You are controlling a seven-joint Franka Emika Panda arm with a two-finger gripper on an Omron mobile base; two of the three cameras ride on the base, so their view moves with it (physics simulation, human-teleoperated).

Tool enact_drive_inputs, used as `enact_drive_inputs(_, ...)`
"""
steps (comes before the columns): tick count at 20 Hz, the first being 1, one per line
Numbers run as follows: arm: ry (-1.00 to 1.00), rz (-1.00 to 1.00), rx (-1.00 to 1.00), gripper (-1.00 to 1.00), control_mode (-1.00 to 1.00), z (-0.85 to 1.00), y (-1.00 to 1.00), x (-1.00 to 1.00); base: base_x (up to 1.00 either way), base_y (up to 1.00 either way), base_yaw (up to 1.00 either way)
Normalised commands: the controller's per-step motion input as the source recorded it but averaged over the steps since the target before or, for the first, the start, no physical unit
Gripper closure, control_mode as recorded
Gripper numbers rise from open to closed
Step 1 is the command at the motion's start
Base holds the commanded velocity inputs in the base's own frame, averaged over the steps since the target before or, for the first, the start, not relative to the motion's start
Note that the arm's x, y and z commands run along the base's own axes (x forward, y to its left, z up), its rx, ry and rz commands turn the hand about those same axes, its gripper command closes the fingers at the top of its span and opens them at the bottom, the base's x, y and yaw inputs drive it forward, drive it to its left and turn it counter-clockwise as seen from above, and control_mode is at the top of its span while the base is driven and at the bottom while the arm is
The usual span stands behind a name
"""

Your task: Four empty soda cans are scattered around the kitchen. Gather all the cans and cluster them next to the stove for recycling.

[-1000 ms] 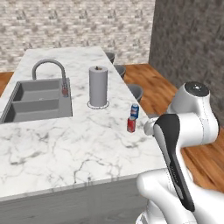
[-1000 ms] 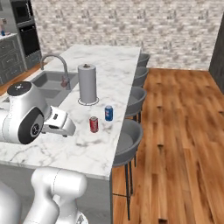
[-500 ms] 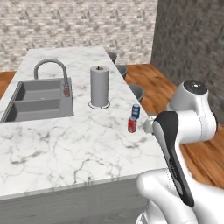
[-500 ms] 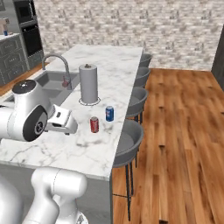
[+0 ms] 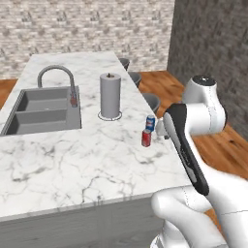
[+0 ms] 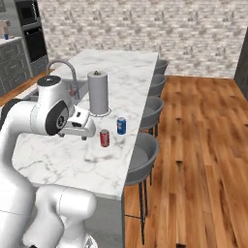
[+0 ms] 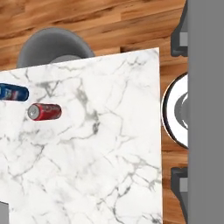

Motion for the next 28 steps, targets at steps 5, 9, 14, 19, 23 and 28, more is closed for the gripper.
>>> enact_drive_inputs(5, 0.13, 0.0, 0.0, -1.0, -1.0, -0.03, 0.0, 0.57, 0.0, 0.0, 0.0)
enact_drive_inputs(9, 0.06, 0.0, 0.0, -1.0, -1.0, -0.1, 0.0, 0.45, 0.0, 0.0, 0.0)
enact_drive_inputs(14, 0.0, 0.0, -0.02, -1.0, -1.0, -0.29, 0.0, 0.28, 0.0, 0.0, 0.0)
enact_drive_inputs(19, 0.0, 0.0, -0.02, -1.0, -1.0, -0.33, -0.01, 0.25, 0.0, 0.0, 0.0)
enact_drive_inputs(23, 0.0, 0.0, 0.0, -1.0, -1.0, -0.2, -0.04, 0.24, 0.0, 0.0, 0.0)
enact_drive_inputs(28, 0.0, 0.0, 0.0, -1.0, -1.0, -0.21, -0.01, 0.26, 0.0, 0.0, 0.0)
